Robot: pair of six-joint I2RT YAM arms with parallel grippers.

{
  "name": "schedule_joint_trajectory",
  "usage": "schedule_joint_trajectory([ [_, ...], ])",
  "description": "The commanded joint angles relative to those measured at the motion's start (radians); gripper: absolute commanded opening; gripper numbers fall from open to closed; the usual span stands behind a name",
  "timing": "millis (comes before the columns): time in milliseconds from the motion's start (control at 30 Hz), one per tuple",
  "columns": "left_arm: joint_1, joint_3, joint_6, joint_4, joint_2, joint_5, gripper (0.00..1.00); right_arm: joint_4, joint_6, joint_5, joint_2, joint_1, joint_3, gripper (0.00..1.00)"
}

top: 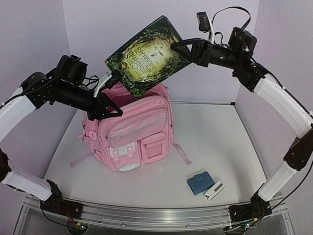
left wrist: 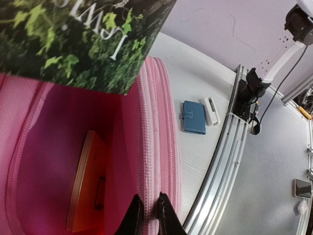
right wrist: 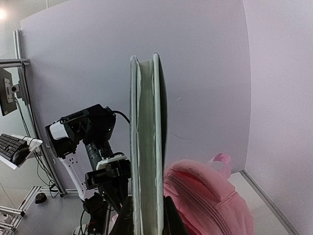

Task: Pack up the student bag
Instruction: Place the book in the student bag.

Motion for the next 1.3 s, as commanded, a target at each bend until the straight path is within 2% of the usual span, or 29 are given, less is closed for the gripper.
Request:
schedule_joint_trajectory([
  [0,-0.004,0.061,0.039,-0.08,0.023,0.097,0.0,0.076,-0.018,-0.047,0.035,0.002,0.093,0.0],
  [167,-0.004,0.05,0.041,-0.056,0.0,0.077,0.0,-0.053,-0.09,-0.081,0.078,0.001,0.132,0.0],
  [333,-0.004,0.043,0.045,-0.044,-0.013,0.061,0.0,-0.472,-0.382,0.032,0.126,0.001,0.251,0.0],
  [467,-0.004,0.05,0.053,-0.055,-0.008,0.047,0.0,-0.639,-0.494,0.063,0.159,0.001,0.32,0.0],
  [600,-0.004,0.056,0.059,-0.06,-0.003,0.037,0.0,-0.718,-0.566,0.042,0.175,0.001,0.352,0.0],
  [800,-0.004,0.08,0.065,-0.082,0.022,0.027,0.0,-0.809,-0.66,-0.095,0.206,0.002,0.391,0.0],
  [1133,-0.004,0.108,0.071,-0.098,0.053,0.022,0.0,-1.018,-0.805,-0.063,0.327,0.034,0.467,0.0],
  [1267,-0.004,0.118,0.072,-0.099,0.065,0.02,0.0,-1.04,-0.825,-0.041,0.367,0.069,0.476,0.0],
])
